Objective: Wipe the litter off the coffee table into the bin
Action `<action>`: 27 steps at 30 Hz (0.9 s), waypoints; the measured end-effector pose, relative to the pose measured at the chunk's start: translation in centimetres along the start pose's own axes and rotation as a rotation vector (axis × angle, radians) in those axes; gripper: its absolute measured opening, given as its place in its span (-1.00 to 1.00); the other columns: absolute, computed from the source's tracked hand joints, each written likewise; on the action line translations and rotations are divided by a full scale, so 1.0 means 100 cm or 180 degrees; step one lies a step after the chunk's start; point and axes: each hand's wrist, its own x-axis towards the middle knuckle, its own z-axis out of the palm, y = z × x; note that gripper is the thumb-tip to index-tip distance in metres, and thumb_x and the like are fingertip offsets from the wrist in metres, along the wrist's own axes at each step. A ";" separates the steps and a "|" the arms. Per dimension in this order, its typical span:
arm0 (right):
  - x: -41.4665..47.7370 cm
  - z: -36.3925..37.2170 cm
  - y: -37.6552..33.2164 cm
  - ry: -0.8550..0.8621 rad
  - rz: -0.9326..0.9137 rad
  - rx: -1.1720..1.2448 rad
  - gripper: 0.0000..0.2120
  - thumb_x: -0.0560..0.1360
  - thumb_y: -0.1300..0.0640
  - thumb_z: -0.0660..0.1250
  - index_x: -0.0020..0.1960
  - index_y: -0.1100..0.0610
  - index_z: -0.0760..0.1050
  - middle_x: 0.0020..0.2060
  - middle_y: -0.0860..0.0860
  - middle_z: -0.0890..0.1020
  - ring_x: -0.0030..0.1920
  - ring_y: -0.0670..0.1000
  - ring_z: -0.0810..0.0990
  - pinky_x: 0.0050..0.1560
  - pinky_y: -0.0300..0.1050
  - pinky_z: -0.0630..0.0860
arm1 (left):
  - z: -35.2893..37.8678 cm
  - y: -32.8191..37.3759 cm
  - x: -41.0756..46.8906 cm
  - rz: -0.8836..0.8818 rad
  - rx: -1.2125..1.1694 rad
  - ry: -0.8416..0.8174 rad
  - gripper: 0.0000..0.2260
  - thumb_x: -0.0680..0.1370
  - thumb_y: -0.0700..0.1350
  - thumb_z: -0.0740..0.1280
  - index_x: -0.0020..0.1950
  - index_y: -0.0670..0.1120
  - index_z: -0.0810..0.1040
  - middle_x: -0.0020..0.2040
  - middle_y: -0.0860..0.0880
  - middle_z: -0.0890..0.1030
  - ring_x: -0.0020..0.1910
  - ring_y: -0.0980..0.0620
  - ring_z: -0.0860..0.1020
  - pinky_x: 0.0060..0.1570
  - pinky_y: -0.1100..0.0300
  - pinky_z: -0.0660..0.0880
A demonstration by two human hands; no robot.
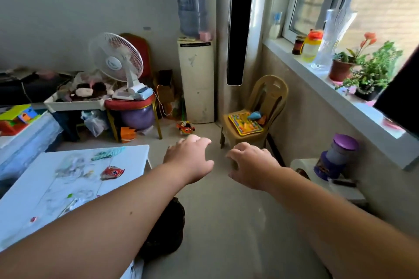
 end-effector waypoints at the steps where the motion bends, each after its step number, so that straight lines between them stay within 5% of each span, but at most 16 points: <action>1: 0.021 -0.002 0.009 0.0004 -0.0037 -0.0017 -0.49 0.44 -0.17 0.28 0.35 -0.09 0.35 0.30 0.01 0.40 0.28 0.10 0.43 0.18 0.07 0.40 | 0.001 0.000 0.019 -0.0010 -0.0028 0.0015 -0.43 0.43 0.13 0.27 0.44 0.13 0.34 0.43 -0.02 0.39 0.37 -0.12 0.39 0.26 -0.01 0.36; 15: 0.320 -0.028 0.085 -0.0507 -0.1489 -0.0241 -0.45 0.42 -0.15 0.26 0.39 -0.16 0.26 0.38 -0.02 0.36 0.36 0.08 0.35 0.29 0.05 0.32 | -0.003 -0.024 0.253 -0.1397 -0.0461 0.0265 -0.46 0.42 0.13 0.26 0.42 0.17 0.34 0.41 0.02 0.40 0.32 -0.12 0.43 0.17 0.01 0.42; 27: 0.480 0.018 -0.054 -0.0890 -0.2919 -0.0480 -0.44 0.46 -0.19 0.24 0.42 -0.18 0.20 0.42 -0.05 0.31 0.37 0.05 0.37 0.33 0.03 0.33 | 0.030 -0.180 0.250 -0.3054 -0.0583 0.0553 -0.47 0.44 0.14 0.25 0.42 0.10 0.35 0.38 -0.02 0.45 0.32 -0.06 0.45 0.19 0.06 0.39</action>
